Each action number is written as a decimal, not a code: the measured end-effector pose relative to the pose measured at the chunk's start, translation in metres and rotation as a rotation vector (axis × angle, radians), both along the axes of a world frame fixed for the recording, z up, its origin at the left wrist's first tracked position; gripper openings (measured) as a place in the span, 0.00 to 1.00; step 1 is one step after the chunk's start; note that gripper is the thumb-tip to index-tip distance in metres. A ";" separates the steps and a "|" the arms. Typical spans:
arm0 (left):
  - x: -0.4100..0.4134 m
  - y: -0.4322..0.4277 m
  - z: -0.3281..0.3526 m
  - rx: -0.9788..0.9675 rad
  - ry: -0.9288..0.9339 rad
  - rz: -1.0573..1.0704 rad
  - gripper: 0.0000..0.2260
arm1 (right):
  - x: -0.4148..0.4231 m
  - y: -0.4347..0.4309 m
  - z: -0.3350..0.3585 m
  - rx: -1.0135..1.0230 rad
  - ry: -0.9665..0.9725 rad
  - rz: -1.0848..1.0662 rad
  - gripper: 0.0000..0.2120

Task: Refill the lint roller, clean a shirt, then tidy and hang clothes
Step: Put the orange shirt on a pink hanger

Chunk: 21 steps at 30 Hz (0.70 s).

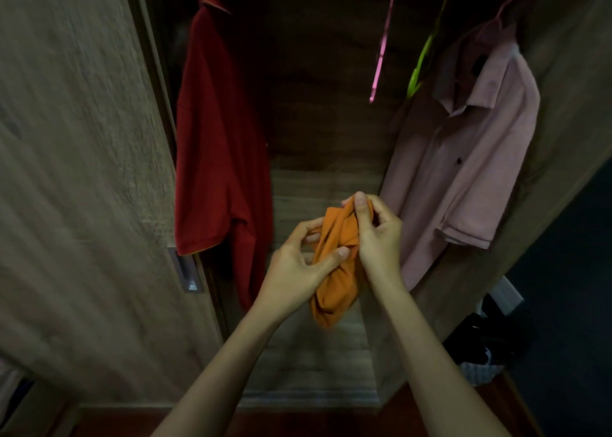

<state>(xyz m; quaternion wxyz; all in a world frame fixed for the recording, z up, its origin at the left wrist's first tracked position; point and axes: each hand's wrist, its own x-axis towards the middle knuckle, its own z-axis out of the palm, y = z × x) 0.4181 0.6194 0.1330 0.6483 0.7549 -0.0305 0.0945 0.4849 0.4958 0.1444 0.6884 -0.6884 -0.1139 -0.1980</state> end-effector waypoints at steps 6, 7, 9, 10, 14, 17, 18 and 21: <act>0.006 0.008 -0.008 -0.055 0.001 0.063 0.05 | 0.005 -0.007 0.001 -0.144 -0.076 -0.039 0.12; 0.007 0.009 -0.009 -0.068 0.009 0.059 0.05 | 0.005 -0.008 0.003 -0.152 -0.072 -0.040 0.12; 0.010 0.012 -0.009 -0.097 0.008 0.056 0.05 | 0.007 -0.008 0.004 -0.163 -0.064 -0.032 0.11; 0.011 0.014 -0.008 -0.106 0.003 0.059 0.05 | 0.007 -0.008 0.005 -0.167 -0.065 -0.027 0.10; 0.011 0.020 -0.005 -0.066 -0.082 0.083 0.03 | 0.010 -0.006 0.004 -0.209 -0.072 -0.054 0.15; 0.004 0.020 0.006 -0.026 -0.186 0.073 0.07 | 0.012 -0.005 0.002 -0.243 -0.099 -0.115 0.20; 0.001 0.021 0.010 -0.013 -0.199 0.053 0.10 | 0.012 -0.004 0.002 -0.251 -0.097 -0.139 0.20; -0.007 0.026 0.015 0.138 -0.229 -0.037 0.15 | 0.014 -0.004 0.005 -0.282 -0.099 -0.227 0.21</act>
